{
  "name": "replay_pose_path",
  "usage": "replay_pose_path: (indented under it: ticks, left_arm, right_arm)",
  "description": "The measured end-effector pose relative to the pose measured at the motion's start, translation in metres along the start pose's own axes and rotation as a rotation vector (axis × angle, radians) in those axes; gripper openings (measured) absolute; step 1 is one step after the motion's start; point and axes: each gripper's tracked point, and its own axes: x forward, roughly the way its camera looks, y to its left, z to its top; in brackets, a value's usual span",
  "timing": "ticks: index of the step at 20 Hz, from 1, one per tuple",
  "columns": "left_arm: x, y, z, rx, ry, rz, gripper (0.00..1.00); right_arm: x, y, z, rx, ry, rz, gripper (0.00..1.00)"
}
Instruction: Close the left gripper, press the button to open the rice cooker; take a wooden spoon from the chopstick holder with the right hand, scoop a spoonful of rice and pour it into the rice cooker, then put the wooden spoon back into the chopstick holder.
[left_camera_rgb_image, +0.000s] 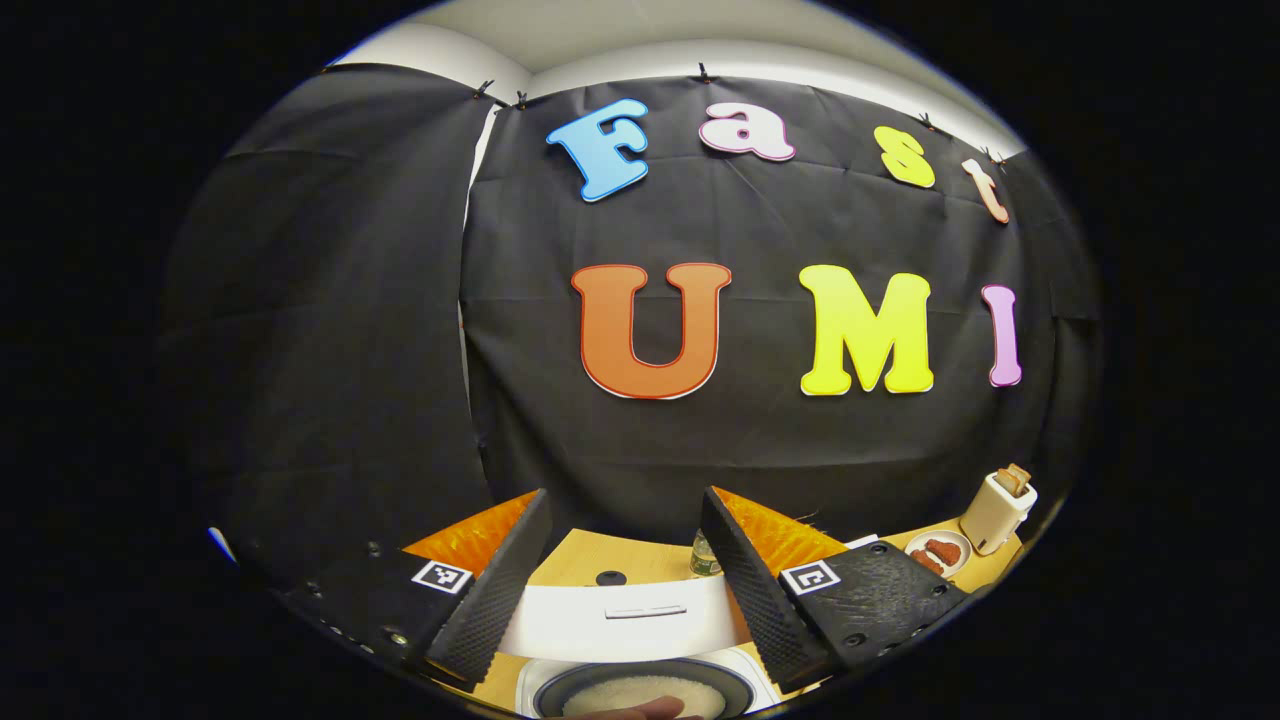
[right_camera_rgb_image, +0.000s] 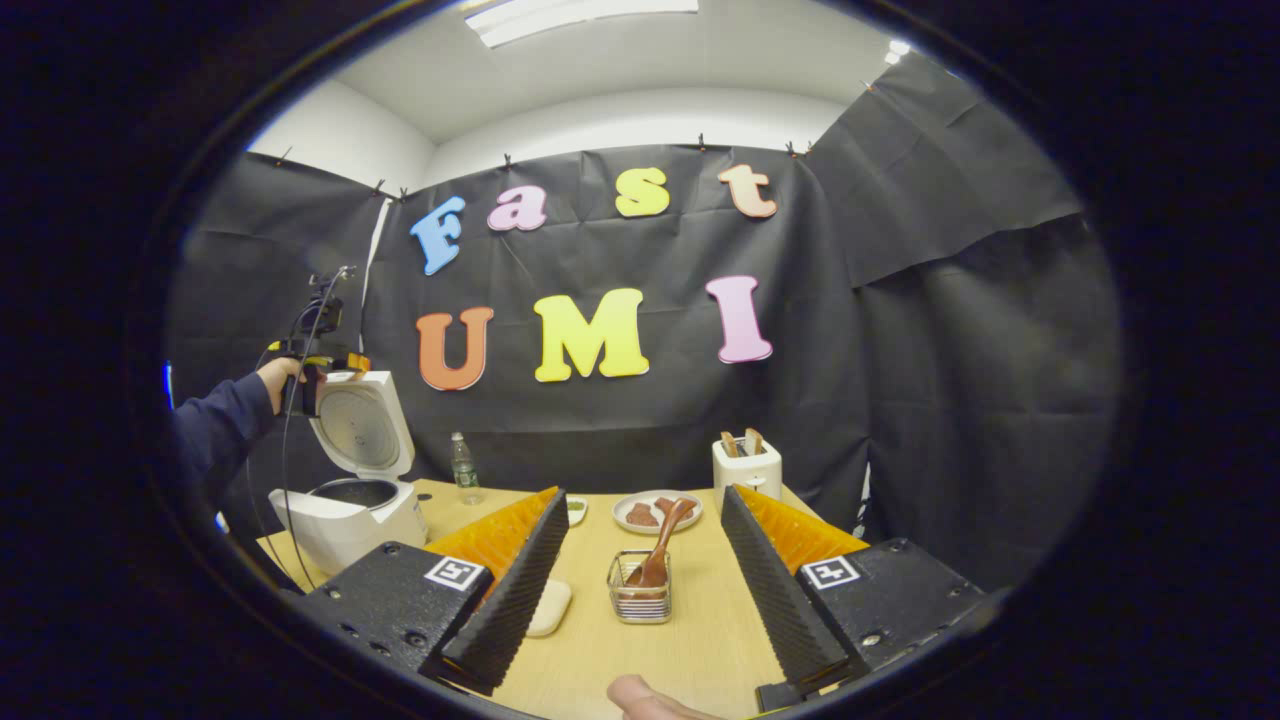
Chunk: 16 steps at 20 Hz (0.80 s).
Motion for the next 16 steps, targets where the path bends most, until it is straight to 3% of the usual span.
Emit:
replay_pose_path:
  ticks: [8,16]
  left_arm:
    - [-0.044,-0.006,-0.023,0.000,-0.007,0.003,0.97]
    - [-0.074,-0.012,-0.076,0.002,0.054,0.008,0.96]
  right_arm:
    - [-0.036,0.016,-0.012,0.004,0.049,0.026,0.99]
    - [-0.078,0.023,-0.021,-0.009,0.057,0.036,1.00]
